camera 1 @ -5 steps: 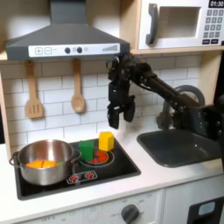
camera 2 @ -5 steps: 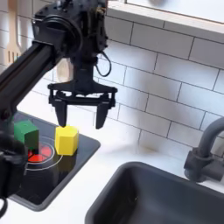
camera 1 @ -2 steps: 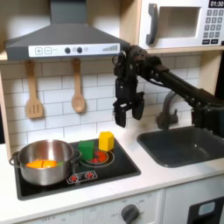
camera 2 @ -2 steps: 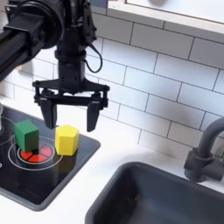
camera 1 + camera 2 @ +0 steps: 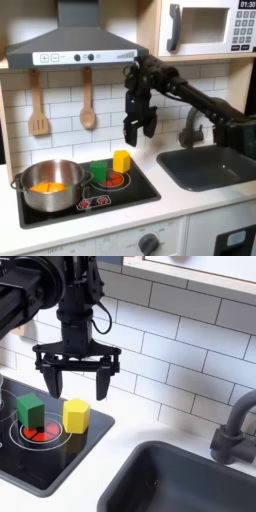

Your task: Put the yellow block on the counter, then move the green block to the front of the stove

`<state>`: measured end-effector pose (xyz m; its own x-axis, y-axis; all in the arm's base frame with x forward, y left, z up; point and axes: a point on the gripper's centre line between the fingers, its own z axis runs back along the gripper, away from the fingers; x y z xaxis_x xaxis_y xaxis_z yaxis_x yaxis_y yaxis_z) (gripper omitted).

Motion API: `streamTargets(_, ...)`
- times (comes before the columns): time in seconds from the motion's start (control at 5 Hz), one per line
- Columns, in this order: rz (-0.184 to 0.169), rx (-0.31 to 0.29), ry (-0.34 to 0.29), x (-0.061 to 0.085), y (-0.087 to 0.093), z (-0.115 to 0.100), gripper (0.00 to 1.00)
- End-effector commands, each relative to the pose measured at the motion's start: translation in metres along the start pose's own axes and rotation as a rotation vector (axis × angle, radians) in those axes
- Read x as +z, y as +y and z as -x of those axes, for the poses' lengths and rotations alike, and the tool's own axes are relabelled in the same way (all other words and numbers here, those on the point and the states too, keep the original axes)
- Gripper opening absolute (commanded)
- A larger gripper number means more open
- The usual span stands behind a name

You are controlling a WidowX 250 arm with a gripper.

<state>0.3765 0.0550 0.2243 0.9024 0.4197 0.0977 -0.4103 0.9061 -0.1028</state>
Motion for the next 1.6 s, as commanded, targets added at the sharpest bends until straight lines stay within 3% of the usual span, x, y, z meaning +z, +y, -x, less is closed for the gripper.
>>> streamTargets(0.0,-0.025,0.071,-0.015,-0.009,0.006,-0.023,1.0)
streamTargets(0.6,-0.048,0.112,0.01,-0.009,0.012,-0.026,1.0)
streamTargets(0.8,-0.08,0.108,0.03,-0.017,0.014,-0.024,1.0)
streamTargets(1.0,-0.078,0.088,0.008,-0.015,0.014,-0.023,1.0)
streamTargets(1.4,-0.097,0.078,0.06,-0.03,0.021,-0.016,1.0)
